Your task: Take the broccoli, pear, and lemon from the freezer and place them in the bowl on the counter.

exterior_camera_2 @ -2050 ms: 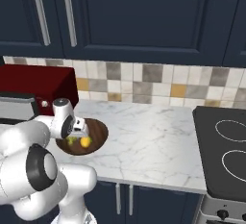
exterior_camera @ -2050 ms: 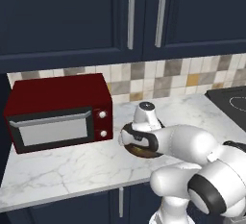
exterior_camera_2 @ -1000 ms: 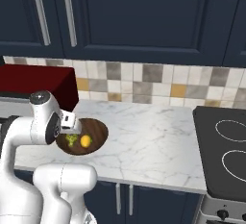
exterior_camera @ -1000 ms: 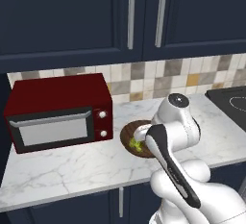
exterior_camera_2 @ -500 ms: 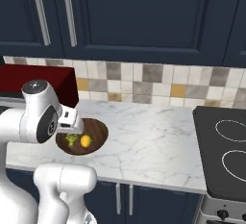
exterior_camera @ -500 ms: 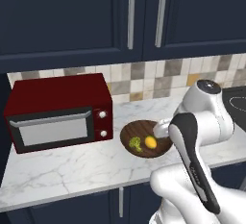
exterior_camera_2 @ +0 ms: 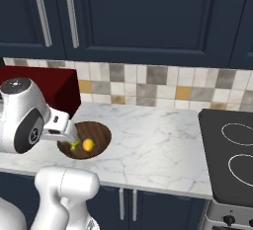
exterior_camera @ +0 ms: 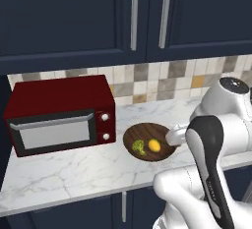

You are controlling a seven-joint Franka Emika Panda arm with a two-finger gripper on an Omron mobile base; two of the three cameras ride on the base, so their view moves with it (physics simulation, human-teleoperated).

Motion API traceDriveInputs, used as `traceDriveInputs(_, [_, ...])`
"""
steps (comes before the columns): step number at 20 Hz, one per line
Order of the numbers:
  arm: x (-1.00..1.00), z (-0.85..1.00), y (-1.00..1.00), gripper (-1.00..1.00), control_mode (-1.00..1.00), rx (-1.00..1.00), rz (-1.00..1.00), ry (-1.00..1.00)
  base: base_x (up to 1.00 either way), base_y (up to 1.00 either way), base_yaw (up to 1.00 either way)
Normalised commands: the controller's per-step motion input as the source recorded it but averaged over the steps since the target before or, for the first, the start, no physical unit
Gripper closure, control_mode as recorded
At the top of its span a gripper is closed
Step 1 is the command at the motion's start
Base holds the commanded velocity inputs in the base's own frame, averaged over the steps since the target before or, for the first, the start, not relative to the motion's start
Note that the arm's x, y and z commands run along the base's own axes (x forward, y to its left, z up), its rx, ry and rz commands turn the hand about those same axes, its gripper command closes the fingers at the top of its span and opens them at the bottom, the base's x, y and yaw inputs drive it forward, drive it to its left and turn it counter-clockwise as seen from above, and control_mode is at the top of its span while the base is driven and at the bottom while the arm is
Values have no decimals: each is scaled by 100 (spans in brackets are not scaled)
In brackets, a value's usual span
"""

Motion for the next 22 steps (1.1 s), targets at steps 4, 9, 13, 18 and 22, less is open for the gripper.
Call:
traceDriveInputs(4, [-21, 25, -12, -100, -100, 0, -1, -12, 0, 0, 0])
traceDriveInputs(9, [-33, 1, -4, -100, -100, 0, -1, -8, 0, 0, 0])
traceDriveInputs(13, [-28, 8, 0, -100, -100, 0, -1, -9, 0, 0, 0])
traceDriveInputs(18, [-3, 4, 0, -100, 100, 0, 0, -2, -58, -5, -1])
traceDriveInputs(22, [0, 0, 0, -100, 100, 0, 0, 0, -100, -1, -1])
